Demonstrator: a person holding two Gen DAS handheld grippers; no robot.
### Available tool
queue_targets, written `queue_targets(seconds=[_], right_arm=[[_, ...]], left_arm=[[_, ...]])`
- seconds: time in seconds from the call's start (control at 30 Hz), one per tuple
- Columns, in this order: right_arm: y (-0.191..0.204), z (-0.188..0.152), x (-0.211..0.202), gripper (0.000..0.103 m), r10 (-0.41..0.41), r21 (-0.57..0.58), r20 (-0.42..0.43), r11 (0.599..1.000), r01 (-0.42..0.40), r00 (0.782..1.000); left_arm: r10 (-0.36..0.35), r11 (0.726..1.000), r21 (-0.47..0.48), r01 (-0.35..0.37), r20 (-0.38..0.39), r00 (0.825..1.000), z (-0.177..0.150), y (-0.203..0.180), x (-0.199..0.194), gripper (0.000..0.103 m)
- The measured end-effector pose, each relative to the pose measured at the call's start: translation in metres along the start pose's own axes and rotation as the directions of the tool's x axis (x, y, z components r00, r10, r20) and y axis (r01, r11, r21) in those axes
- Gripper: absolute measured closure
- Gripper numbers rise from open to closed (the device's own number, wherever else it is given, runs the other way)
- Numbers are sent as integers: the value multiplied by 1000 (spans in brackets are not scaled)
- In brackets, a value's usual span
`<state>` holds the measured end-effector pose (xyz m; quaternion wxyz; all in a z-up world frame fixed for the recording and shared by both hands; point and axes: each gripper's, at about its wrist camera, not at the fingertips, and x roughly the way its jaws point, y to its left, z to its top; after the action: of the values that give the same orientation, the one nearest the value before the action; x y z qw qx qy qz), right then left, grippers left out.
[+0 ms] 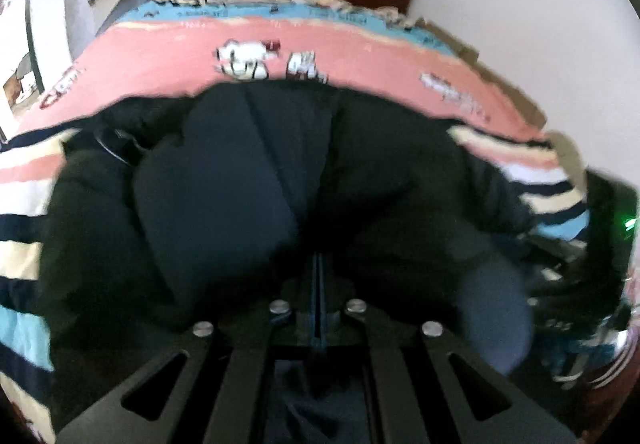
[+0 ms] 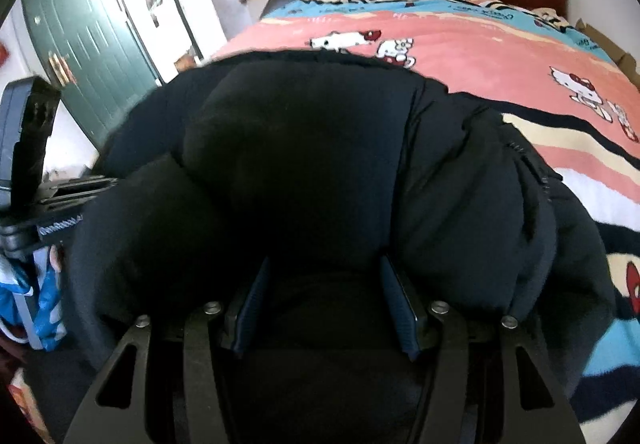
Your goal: Fold large clothes
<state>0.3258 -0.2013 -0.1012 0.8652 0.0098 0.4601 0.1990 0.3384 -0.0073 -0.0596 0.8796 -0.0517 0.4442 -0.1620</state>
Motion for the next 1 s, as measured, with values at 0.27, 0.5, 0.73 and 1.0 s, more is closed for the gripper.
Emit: queue_targets(seconds=[0.27,0.5,0.73,1.0], right_arm=[[9,-8,-19,47,23,-25,20,999,-22,1000],[13,-28,-13,47,-7,-67,-11,998,7,1000],[17,-34,17,46,-71,-106,-77,992,62,995],[12,-27,27,46,-90,-104,-99,991,79,991]], left_arm=[[-68,996,53,69,-14,998,7,-47,-6,101],[-31,998,51,36,-93,995,-44,-50,34,102],[-9,999,51,15,-115,993,-48,-42,61,100],[27,998,55,-21,-125,992,-41,-50,58,101]])
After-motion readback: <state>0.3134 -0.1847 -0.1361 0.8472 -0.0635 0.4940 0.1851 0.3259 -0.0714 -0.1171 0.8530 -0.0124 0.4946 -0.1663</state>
